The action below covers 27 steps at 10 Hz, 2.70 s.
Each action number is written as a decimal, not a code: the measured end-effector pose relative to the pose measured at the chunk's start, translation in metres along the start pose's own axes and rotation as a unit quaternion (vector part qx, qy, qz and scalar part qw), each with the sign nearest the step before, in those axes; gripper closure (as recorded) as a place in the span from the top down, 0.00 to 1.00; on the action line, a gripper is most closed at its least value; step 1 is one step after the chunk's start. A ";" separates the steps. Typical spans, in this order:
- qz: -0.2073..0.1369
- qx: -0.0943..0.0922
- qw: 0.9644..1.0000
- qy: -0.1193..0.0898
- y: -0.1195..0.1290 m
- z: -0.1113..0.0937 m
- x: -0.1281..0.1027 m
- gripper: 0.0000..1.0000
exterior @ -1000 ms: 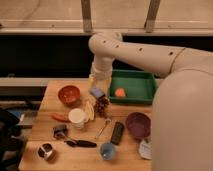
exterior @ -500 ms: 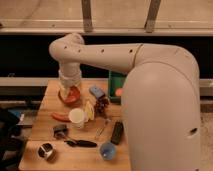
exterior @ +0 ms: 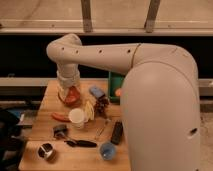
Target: Place pepper in plastic cup
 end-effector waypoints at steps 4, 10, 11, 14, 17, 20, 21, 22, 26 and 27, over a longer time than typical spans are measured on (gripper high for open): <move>-0.048 -0.003 0.999 0.013 0.032 0.026 -0.021 0.61; -0.133 -0.060 0.989 0.038 0.094 0.115 -0.052 0.61; -0.140 -0.073 0.986 0.046 0.100 0.128 -0.052 0.61; -0.150 -0.086 0.984 0.051 0.113 0.145 -0.048 0.61; -0.149 -0.085 0.984 0.052 0.112 0.145 -0.048 0.61; -0.144 -0.091 0.983 0.061 0.109 0.158 -0.044 0.61; -0.142 -0.096 0.983 0.070 0.106 0.171 -0.039 0.61; -0.139 -0.098 0.983 0.074 0.103 0.179 -0.036 0.61; -0.135 -0.109 0.982 0.080 0.090 0.196 -0.033 0.61; -0.136 -0.113 0.981 0.080 0.088 0.200 -0.033 0.61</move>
